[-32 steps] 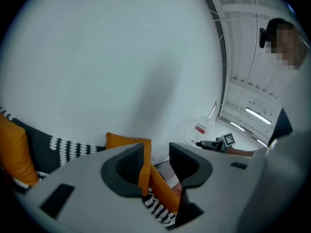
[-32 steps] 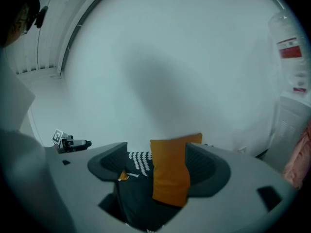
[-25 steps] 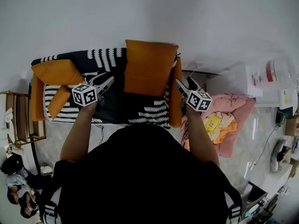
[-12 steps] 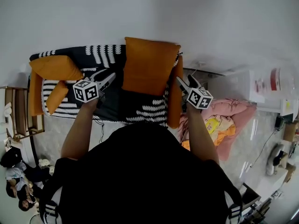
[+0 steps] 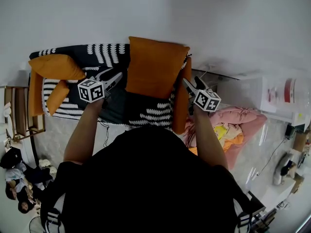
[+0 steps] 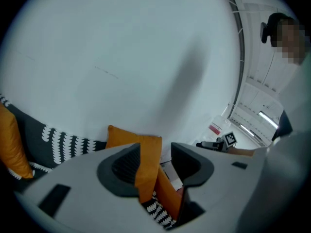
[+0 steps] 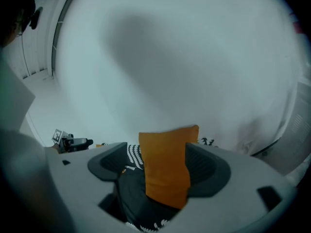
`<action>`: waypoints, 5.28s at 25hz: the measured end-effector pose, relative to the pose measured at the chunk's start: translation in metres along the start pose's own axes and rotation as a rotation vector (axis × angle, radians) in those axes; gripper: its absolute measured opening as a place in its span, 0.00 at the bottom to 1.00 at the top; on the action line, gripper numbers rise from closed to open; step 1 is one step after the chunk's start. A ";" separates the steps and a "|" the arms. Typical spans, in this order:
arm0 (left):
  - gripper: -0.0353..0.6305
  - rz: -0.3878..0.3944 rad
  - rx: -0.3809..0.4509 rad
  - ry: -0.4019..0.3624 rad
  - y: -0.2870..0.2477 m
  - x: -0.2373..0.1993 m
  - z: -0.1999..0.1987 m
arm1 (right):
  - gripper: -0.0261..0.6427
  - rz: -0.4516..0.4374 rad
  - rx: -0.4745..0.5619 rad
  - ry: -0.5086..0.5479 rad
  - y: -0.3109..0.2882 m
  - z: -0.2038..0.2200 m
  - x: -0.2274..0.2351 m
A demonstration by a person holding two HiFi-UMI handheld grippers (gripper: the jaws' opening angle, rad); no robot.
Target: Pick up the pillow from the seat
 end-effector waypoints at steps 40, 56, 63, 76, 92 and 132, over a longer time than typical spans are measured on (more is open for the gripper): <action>0.43 -0.184 -0.027 0.030 -0.113 -0.082 0.029 | 0.60 0.035 -0.077 -0.127 -0.116 0.007 0.093; 0.53 -0.196 -0.089 -0.003 -0.163 -0.119 0.060 | 0.62 0.003 -0.120 -0.130 -0.159 0.028 0.119; 0.57 -0.217 -0.091 0.051 -0.182 -0.140 0.069 | 0.63 -0.003 -0.130 -0.133 -0.167 0.034 0.125; 0.63 -0.227 -0.152 0.030 -0.206 -0.175 0.082 | 0.67 -0.023 -0.172 -0.130 -0.192 0.047 0.135; 0.68 -0.201 -0.194 0.050 -0.237 -0.197 0.093 | 0.71 -0.077 -0.183 -0.223 -0.231 0.057 0.151; 0.36 -0.086 -0.159 0.085 -0.212 -0.127 0.076 | 0.32 -0.154 -0.061 -0.513 -0.184 0.045 0.113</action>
Point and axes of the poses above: the fingertips, and each gripper's own axes: y backward along the fingers, x to its right, z out of its underside, the point moved 1 cm from there along y, backward along the fingers, and after that the axes turned 13 degrees about x, right-handed, at the moved point
